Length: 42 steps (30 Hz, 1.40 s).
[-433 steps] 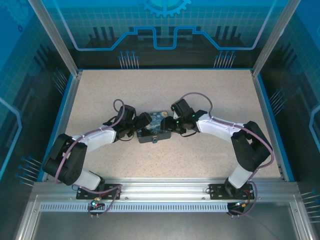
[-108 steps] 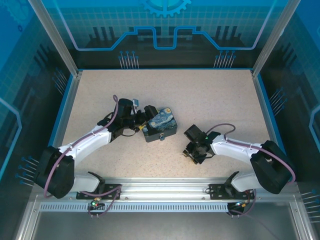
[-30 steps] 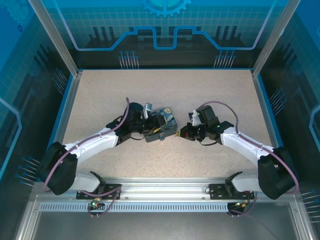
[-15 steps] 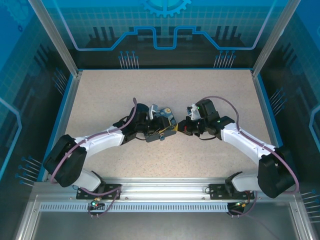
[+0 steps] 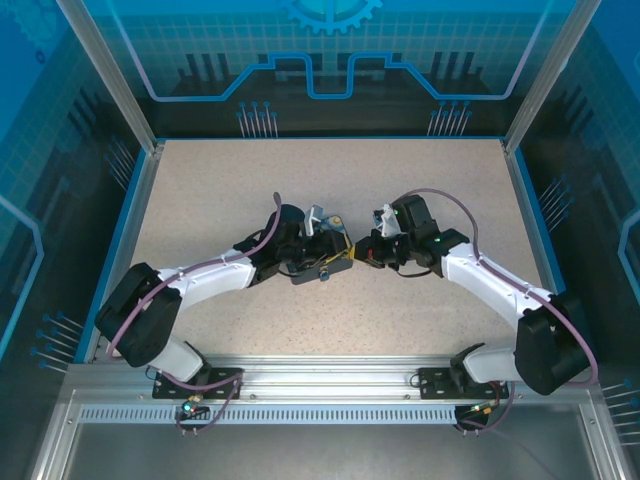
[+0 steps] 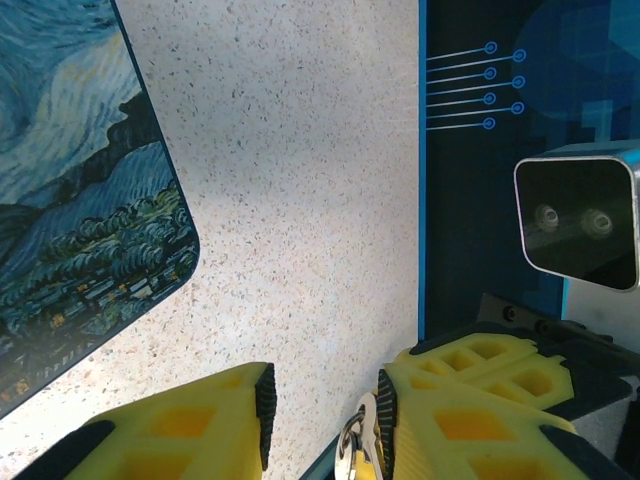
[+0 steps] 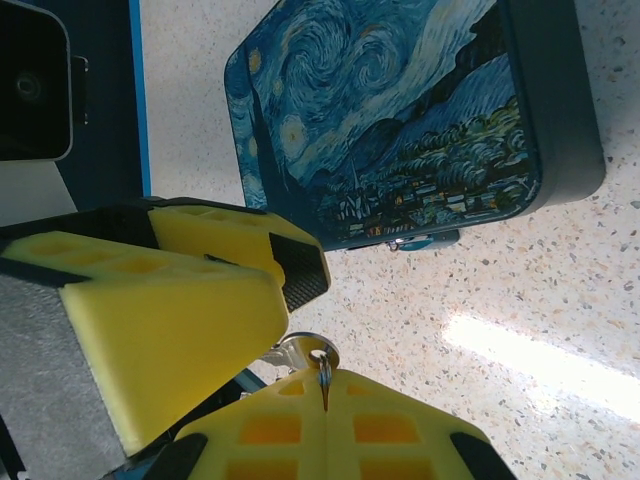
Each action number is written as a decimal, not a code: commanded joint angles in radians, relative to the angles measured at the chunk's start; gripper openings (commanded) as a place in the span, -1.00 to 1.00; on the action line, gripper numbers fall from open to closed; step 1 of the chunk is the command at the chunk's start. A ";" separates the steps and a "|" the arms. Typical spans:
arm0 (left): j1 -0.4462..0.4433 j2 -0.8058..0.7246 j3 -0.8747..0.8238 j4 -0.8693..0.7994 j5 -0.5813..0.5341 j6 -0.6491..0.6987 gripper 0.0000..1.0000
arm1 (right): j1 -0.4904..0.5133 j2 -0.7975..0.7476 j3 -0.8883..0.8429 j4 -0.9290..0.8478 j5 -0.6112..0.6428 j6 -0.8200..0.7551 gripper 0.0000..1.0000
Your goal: Unlock the padlock with the key
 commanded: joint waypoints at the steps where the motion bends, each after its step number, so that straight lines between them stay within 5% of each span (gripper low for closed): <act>1: -0.012 0.011 0.025 0.029 0.019 -0.003 -0.32 | -0.013 0.018 0.026 -0.020 -0.019 0.006 -1.00; 17: -0.015 0.016 0.030 0.034 0.022 -0.008 -0.73 | -0.015 0.017 0.007 -0.015 -0.016 0.005 -1.00; 21: -0.017 0.015 0.031 0.033 0.022 -0.009 -1.00 | -0.015 0.014 0.007 -0.014 -0.020 0.002 -1.00; 26: -0.016 0.010 0.035 0.022 0.019 -0.002 -1.00 | -0.042 -0.020 -0.025 -0.017 -0.024 -0.010 -1.00; 30: -0.015 -0.004 0.054 -0.014 0.016 0.028 -1.00 | -0.112 -0.102 -0.090 -0.015 -0.041 -0.025 -0.08; 32: -0.015 -0.010 0.074 -0.041 0.023 0.055 -1.00 | -0.157 -0.145 -0.127 -0.005 -0.057 -0.032 0.16; 42: 0.029 0.020 0.208 -0.141 0.193 0.220 -1.00 | -0.311 -0.241 -0.258 0.331 -0.220 -0.074 0.24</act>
